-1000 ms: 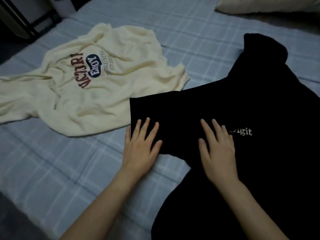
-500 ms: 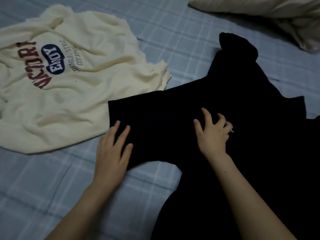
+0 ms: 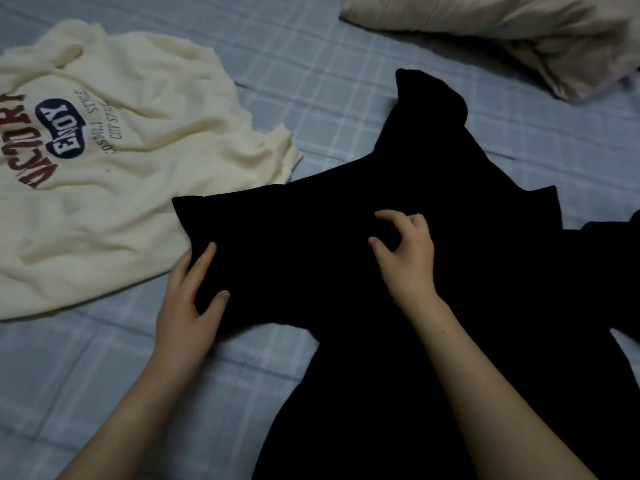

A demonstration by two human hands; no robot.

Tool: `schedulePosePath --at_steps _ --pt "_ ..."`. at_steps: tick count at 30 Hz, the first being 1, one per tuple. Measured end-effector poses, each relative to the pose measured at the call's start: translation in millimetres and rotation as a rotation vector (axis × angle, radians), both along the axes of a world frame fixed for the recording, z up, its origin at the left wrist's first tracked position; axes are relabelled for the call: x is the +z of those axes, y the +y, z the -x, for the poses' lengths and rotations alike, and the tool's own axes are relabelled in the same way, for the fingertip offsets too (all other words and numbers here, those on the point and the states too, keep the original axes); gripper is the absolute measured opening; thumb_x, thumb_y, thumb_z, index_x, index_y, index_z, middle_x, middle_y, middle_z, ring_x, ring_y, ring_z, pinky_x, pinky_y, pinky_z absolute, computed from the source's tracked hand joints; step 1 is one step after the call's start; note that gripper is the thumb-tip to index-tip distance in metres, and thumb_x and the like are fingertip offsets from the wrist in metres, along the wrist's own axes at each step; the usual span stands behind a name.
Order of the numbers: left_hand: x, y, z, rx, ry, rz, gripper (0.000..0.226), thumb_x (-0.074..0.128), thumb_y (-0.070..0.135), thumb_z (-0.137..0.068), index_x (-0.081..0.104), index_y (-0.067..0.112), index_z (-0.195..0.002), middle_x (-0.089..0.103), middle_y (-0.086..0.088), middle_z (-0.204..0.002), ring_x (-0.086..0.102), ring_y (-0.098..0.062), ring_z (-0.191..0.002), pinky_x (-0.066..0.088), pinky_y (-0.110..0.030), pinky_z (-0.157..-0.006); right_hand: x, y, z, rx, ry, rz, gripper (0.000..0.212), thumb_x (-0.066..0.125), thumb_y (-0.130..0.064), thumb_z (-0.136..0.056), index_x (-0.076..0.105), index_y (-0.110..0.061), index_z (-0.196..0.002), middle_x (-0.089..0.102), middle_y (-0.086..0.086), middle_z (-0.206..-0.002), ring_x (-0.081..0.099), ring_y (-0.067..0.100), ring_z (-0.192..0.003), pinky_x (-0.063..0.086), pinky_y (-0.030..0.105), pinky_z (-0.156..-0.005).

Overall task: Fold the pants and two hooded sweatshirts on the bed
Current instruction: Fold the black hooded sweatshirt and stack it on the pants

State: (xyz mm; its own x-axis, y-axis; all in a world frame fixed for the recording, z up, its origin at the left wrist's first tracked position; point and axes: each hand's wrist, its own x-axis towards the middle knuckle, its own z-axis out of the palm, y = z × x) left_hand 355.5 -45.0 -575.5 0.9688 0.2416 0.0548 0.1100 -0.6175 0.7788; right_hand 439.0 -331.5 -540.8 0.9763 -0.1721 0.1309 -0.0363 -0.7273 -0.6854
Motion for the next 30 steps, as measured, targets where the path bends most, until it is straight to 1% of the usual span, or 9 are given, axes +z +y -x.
schedulePosePath --at_steps 3,7,12,14,16,20,23,27,30 --pt "14.0 -13.5 -7.7 -0.058 -0.051 0.005 0.075 0.069 0.001 -0.086 0.041 0.032 -0.147 0.036 -0.005 -0.149 0.034 -0.013 -0.139 0.018 0.004 -0.101 21.0 -25.7 5.9 -0.003 -0.056 -0.046 0.039 0.075 -0.006 -0.085 0.068 -0.018 -0.121 0.047 -0.001 -0.104 0.046 -0.01 -0.087 0.029 -0.006 -0.081" --pt "40.0 -61.8 -25.1 -0.173 -0.107 0.012 0.076 0.072 0.002 -0.084 0.04 0.028 -0.148 0.04 -0.005 -0.149 0.034 -0.007 -0.136 0.019 0.0 -0.105 58.2 -86.6 14.4 -0.084 -0.147 -0.029 0.041 0.076 -0.004 -0.082 0.068 -0.016 -0.121 0.05 0.003 -0.107 0.048 0.003 -0.092 0.028 -0.005 -0.085" --pt "57.8 -154.7 -45.0 -0.471 -0.012 0.129 0.068 0.06 0.026 -0.093 0.026 0.038 -0.151 0.034 0.009 -0.156 0.031 -0.008 -0.144 0.024 -0.022 -0.117 90.3 -191.3 20.8 -0.25 -0.234 0.096 0.046 0.073 0.0 -0.079 0.066 -0.013 -0.123 0.051 0.016 -0.111 0.051 0.017 -0.096 0.028 -0.002 -0.09" --pt "46.9 -190.4 -49.5 -0.593 0.13 -0.157 0.063 0.043 0.043 -0.098 0.014 0.043 -0.154 0.025 0.009 -0.161 0.024 -0.02 -0.148 0.021 -0.04 -0.121 84.6 -226.9 23.0 -0.302 -0.155 0.114 0.049 0.074 -0.001 -0.079 0.064 -0.013 -0.125 0.05 0.023 -0.119 0.053 0.027 -0.102 0.029 0.005 -0.089" --pt "28.1 -216.3 -48.8 -0.629 0.281 -0.521 0.06 0.028 0.057 -0.1 0.001 0.047 -0.154 0.005 0.008 -0.165 0.004 -0.028 -0.152 0.004 -0.051 -0.122 65.1 -248.4 28.4 -0.293 -0.021 0.098 0.05 0.075 -0.001 -0.081 0.062 -0.011 -0.128 0.047 0.025 -0.12 0.052 0.032 -0.106 0.027 0.009 -0.087" --pt "10.2 -233.4 -42.5 -0.638 0.345 -0.745 0.068 0.021 0.068 -0.094 -0.005 0.046 -0.153 -0.011 0.002 -0.165 -0.012 -0.033 -0.151 -0.005 -0.056 -0.12 29.2 -267.8 34.8 -0.205 0.047 0.033 0.049 0.073 -0.002 -0.084 0.06 -0.012 -0.13 0.044 0.014 -0.115 0.044 0.012 -0.096 0.027 0.005 -0.084" --pt "23.4 -234.2 -43.8 -0.61 0.36 -0.699 0.059 0.01 0.061 -0.094 -0.005 0.049 -0.15 -0.004 0.002 -0.166 -0.005 -0.029 -0.152 0.001 -0.052 -0.121 30.3 -277.9 26.6 -0.198 -0.048 0.032 0.049 0.074 -0.001 -0.083 0.061 -0.011 -0.129 0.041 0.006 -0.109 0.041 0.004 -0.091 0.024 -0.007 -0.079" --pt "55.7 -269.3 -50.5 -0.537 0.264 -0.443 0.07 0.004 0.068 -0.083 0.007 0.051 -0.151 0.006 -0.003 -0.166 0.006 -0.027 -0.152 0.006 -0.051 -0.122 57.8 -305.6 17.8 -0.21 -0.245 0.126 0.05 0.074 0.004 -0.079 0.063 -0.007 -0.126 0.047 0.016 -0.107 0.037 -0.003 -0.089 0.02 -0.009 -0.085" --pt "58.9 -311.6 -57.4 -0.584 0.159 -0.516 0.068 0.004 0.068 -0.085 0.011 0.051 -0.151 0.011 -0.003 -0.165 0.009 -0.029 -0.151 0.009 -0.054 -0.121 75.9 -343.5 19.2 -0.278 -0.268 0.187 0.051 0.072 0.006 -0.078 0.063 -0.007 -0.127 0.049 0.028 -0.114 0.045 0.012 -0.092 0.022 -0.006 -0.089"
